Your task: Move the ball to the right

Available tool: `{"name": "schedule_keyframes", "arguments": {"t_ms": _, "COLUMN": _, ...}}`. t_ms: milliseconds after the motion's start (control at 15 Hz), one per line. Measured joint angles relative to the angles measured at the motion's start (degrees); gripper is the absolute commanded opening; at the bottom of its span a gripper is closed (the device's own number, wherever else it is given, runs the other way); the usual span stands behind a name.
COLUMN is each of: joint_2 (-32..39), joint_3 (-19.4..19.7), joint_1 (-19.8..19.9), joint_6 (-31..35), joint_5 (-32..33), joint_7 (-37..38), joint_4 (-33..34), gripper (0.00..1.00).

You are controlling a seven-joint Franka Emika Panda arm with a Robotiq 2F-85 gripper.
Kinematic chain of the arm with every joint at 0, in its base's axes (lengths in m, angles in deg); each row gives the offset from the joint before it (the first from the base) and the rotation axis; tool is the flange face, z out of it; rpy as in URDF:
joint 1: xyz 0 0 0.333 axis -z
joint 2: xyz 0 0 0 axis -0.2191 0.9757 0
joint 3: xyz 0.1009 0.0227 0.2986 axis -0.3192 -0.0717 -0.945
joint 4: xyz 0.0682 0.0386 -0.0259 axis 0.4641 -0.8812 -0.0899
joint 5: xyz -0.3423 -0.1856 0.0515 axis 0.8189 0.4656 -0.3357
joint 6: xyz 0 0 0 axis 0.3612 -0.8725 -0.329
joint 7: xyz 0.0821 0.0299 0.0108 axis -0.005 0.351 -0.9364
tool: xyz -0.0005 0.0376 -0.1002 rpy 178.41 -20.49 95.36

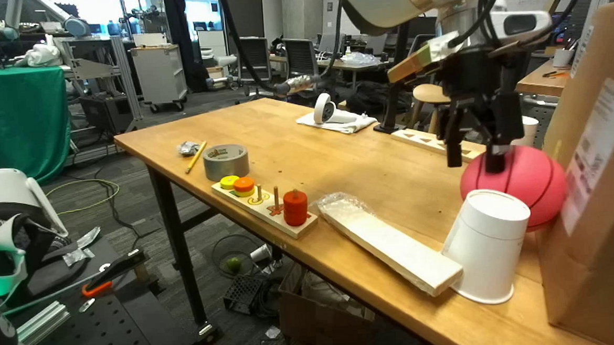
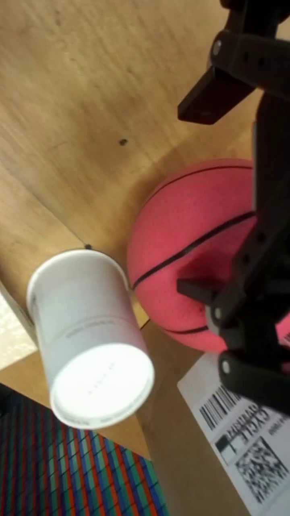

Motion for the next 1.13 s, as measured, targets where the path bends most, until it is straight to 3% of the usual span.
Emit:
{"name": "schedule_keyframes", "arguments": {"t_ms": 267, "joint_2": -3.61, "joint_3": 2.06, "joint_1": 0.28, "joint_6": 3.75, "joint_5": 1.62, "joint_7": -0.03, "joint_4": 2.12, "gripper": 1.00}}
{"name": "schedule_keyframes", "arguments": {"t_ms": 1133, "joint_2": -7.16, "joint_3": 0.55, "joint_1": -1.40, "joint_6": 4.68, "joint_5": 1.60, "joint_7": 0.03, "joint_4": -1.19, "gripper": 1.00}}
